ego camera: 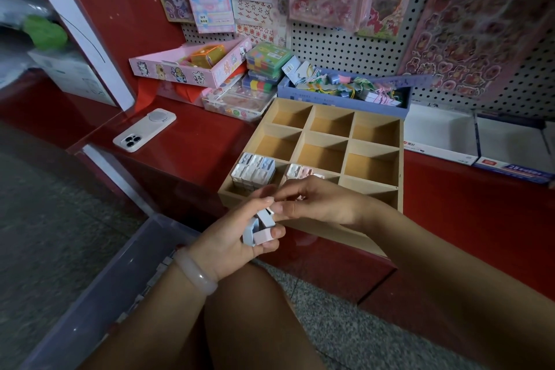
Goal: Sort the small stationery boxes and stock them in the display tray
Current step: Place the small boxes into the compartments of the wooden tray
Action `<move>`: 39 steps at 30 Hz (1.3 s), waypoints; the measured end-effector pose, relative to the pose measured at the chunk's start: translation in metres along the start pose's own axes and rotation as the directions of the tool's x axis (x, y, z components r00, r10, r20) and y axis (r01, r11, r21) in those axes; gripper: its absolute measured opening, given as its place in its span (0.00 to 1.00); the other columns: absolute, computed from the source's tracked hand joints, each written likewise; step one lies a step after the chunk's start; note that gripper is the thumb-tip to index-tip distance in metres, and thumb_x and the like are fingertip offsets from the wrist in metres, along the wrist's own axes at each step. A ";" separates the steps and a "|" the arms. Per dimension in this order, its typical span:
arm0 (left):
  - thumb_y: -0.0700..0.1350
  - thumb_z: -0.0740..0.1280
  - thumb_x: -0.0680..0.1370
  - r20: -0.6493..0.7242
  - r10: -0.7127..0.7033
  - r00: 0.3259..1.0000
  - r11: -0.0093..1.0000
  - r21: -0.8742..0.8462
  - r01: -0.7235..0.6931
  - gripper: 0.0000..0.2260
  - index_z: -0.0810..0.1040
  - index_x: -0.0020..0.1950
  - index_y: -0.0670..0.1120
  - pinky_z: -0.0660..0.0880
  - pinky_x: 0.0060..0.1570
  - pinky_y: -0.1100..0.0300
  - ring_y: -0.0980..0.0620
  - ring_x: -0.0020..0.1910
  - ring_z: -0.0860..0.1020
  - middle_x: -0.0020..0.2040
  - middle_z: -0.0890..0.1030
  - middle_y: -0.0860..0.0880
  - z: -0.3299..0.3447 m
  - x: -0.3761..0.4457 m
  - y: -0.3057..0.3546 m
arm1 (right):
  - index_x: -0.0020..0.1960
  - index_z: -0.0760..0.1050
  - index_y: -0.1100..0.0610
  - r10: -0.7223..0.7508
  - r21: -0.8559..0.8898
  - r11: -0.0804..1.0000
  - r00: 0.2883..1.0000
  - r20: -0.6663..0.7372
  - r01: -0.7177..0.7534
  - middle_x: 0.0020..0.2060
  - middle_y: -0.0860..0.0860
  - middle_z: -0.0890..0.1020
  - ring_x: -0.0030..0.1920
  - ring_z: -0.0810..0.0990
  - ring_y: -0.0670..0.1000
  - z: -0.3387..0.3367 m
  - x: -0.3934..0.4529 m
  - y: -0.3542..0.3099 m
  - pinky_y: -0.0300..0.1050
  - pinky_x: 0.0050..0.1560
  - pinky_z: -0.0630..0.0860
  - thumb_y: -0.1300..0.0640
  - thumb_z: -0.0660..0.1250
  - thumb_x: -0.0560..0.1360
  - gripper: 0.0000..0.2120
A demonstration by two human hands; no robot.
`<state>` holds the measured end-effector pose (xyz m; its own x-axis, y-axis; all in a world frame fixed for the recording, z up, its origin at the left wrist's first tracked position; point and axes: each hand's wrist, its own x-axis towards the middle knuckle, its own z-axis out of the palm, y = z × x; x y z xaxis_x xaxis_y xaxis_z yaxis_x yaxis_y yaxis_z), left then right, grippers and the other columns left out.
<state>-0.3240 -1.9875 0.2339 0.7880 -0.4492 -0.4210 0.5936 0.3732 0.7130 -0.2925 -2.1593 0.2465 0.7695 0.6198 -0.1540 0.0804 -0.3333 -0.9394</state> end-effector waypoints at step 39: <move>0.51 0.60 0.74 -0.110 -0.047 0.993 0.980 -0.199 0.024 0.11 0.74 0.43 0.43 0.65 0.21 0.65 0.53 0.26 0.70 0.33 0.71 0.45 0.000 0.008 0.001 | 0.61 0.77 0.56 -0.205 -0.461 0.865 0.978 0.036 0.199 0.52 0.53 0.80 0.51 0.77 0.45 -0.006 0.008 -0.010 0.36 0.52 0.72 0.58 0.70 0.73 0.16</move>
<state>-0.3174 -1.9911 0.2316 0.7726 -0.3740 -0.5130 0.6330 0.5162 0.5769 -0.2834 -2.1553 0.2566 0.7133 0.7002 0.0313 0.5146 -0.4929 -0.7016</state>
